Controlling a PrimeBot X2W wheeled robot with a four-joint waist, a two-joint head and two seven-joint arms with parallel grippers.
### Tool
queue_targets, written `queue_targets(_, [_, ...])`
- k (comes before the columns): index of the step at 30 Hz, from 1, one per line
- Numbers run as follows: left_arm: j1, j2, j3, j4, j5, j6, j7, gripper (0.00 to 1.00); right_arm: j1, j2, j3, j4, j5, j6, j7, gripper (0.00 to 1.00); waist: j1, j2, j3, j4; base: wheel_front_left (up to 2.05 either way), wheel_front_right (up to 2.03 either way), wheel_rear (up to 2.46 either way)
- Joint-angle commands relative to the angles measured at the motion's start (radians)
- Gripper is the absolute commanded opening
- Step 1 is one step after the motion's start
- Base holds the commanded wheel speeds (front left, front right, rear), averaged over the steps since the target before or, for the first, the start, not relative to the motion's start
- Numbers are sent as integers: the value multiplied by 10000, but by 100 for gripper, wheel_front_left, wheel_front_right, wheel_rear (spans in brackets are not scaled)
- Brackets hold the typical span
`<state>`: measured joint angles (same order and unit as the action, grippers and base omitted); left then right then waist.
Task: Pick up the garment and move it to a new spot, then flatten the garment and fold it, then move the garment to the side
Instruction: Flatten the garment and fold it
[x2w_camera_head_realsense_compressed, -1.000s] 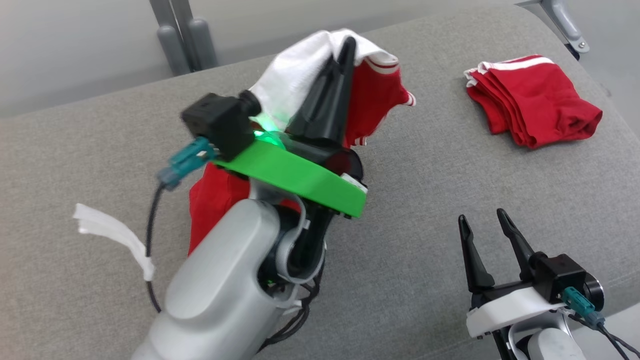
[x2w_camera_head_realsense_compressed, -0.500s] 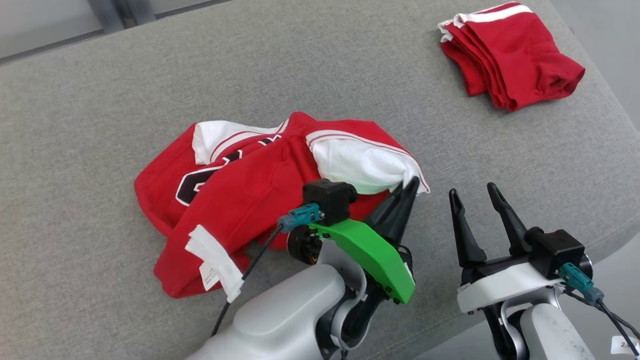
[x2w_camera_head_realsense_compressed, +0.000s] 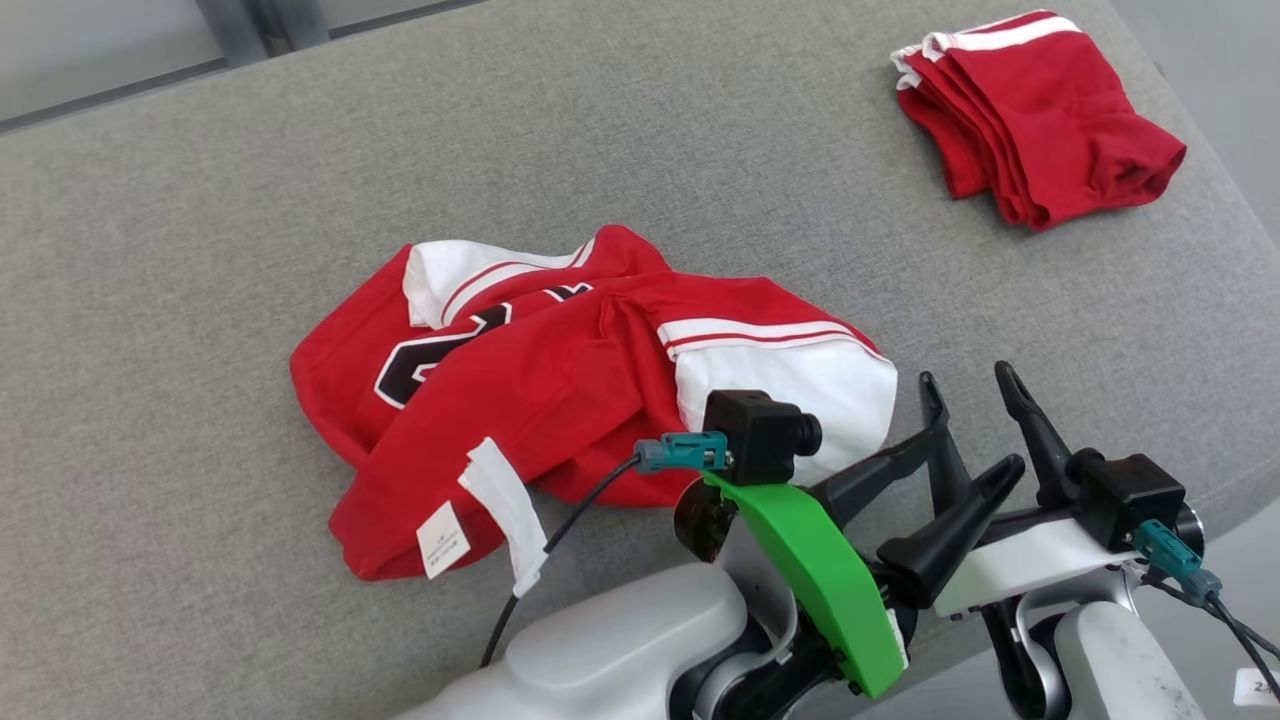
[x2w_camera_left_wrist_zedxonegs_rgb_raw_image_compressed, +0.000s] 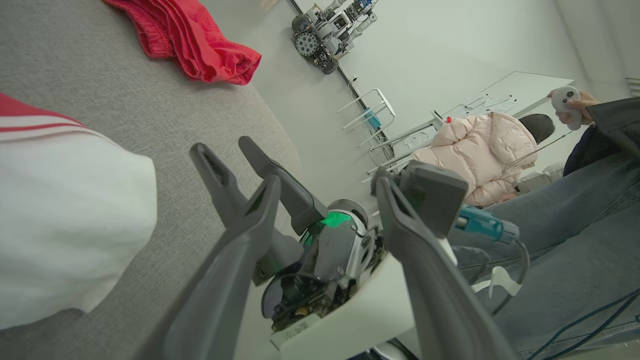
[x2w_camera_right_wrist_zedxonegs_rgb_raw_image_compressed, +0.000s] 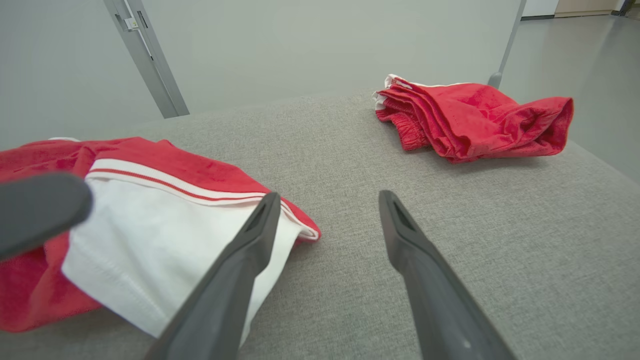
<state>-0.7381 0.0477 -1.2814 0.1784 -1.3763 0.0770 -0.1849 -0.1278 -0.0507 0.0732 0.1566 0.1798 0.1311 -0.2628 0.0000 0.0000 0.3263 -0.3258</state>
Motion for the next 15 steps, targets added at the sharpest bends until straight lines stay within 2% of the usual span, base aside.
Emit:
queue_targets(1, [-244, 54, 9, -14, 43, -66, -95, 100, 112, -6, -138, -33, -90, -6, -26, 100, 0, 0, -273, 334, 0, 0, 0])
queue_targets(5, [-292, 157, 373, 378, 579, 171, -576, 100, 305, -6, -542, -162, -188, -6, -26, 100, 0, 0, -540, 781, 0, 0, 0])
queue_targets(9, [489, 1119, 1330, 371, 1295, 487, -799, 100, 692, -26, -691, -132, -362, -8, -26, 100, 0, 0, -1087, 955, 0, 0, 0])
queue_targets(15, [2201, 2886, 3160, -756, 3543, 1231, -789, 100, 1023, -14, -853, -173, -617, -6, -26, 100, 0, 0, -1550, 1172, 0, 0, 0])
